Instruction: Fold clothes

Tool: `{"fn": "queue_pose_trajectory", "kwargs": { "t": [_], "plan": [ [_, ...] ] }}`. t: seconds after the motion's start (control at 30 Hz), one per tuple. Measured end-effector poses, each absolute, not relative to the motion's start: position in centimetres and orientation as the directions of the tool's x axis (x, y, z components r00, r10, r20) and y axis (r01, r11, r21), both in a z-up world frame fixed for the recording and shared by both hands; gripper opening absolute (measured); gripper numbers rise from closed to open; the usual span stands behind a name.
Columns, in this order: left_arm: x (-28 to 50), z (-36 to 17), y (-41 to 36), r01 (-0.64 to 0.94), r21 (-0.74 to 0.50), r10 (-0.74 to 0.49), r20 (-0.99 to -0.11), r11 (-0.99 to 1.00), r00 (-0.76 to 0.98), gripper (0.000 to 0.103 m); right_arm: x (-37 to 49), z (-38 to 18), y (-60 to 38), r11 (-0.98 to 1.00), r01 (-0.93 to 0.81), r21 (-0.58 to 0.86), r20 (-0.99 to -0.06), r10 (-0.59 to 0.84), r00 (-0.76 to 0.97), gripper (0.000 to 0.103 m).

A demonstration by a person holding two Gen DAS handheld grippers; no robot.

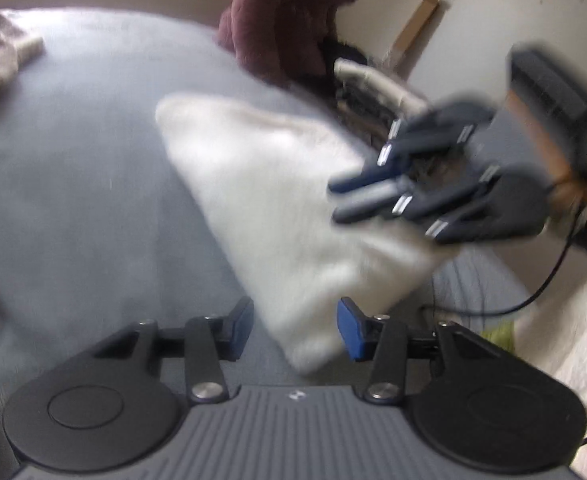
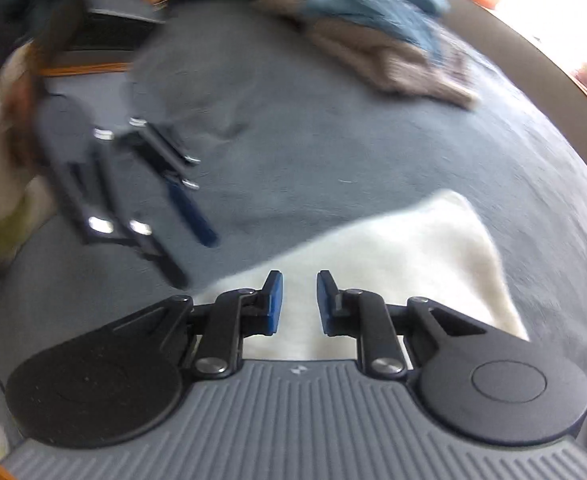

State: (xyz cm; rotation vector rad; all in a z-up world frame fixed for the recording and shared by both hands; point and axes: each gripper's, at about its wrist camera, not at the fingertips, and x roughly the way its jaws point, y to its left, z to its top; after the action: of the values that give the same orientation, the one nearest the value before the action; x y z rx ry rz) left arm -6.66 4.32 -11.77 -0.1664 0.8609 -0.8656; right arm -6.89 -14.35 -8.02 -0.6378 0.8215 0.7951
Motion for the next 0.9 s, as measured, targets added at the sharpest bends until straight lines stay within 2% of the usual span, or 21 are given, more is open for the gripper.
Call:
{"fn": "queue_pose_trajectory", "kwargs": {
  "t": [0.1, 0.13, 0.17, 0.3, 0.43, 0.53, 0.67, 0.8, 0.9],
  "plan": [
    [-5.5, -12.2, 1.8, 0.600, -0.409, -0.686, -0.636, 0.688, 0.354, 0.050, -6.5, -11.3, -15.6, 0.562, -0.797, -0.221, -0.854, 0.284, 0.436, 0.017],
    [-5.5, -12.5, 1.4, 0.602, -0.397, -0.674, -0.655, 0.693, 0.343, 0.050, -6.2, -11.1, -15.9, 0.582, -0.790, -0.194, -0.855, 0.294, 0.427, 0.017],
    [-5.6, -12.9, 1.0, 0.604, -0.389, -0.662, -0.673, 0.696, 0.330, 0.055, -5.8, -11.0, -16.1, 0.601, -0.781, -0.167, -0.856, 0.304, 0.417, 0.016],
    [-6.3, -13.5, 0.2, 0.604, -0.369, -0.633, -0.712, 0.706, 0.305, 0.055, -5.0, -8.7, -16.0, 0.616, -0.767, -0.180, -0.834, 0.318, 0.451, 0.015],
    [-6.6, -13.2, 0.6, 0.605, -0.369, -0.631, -0.715, 0.706, 0.301, 0.054, -3.2, -7.9, -16.6, 0.690, -0.712, -0.130, -0.781, 0.371, 0.502, 0.015],
    [-7.0, -12.5, 1.2, 0.619, -0.345, -0.625, -0.715, 0.705, 0.314, 0.052, -1.5, -10.9, -17.0, 0.721, -0.683, -0.116, -0.817, 0.322, 0.478, 0.015],
    [-7.2, -9.8, 3.2, 0.659, -0.262, -0.617, -0.685, 0.705, 0.387, 0.052, -0.5, -8.9, -18.2, 0.770, -0.637, -0.040, -0.804, 0.354, 0.478, 0.016],
    [-5.0, -7.5, 1.9, 0.709, -0.181, -0.616, -0.664, 0.682, 0.423, 0.052, 0.5, -7.3, -18.7, 0.781, -0.619, -0.081, -0.765, 0.349, 0.541, 0.016],
    [-2.6, -7.8, -0.9, 0.750, -0.155, -0.639, -0.650, 0.643, 0.412, 0.054, 2.2, -9.6, -19.0, 0.783, -0.610, -0.118, -0.795, 0.294, 0.531, 0.016]
  ]
}}
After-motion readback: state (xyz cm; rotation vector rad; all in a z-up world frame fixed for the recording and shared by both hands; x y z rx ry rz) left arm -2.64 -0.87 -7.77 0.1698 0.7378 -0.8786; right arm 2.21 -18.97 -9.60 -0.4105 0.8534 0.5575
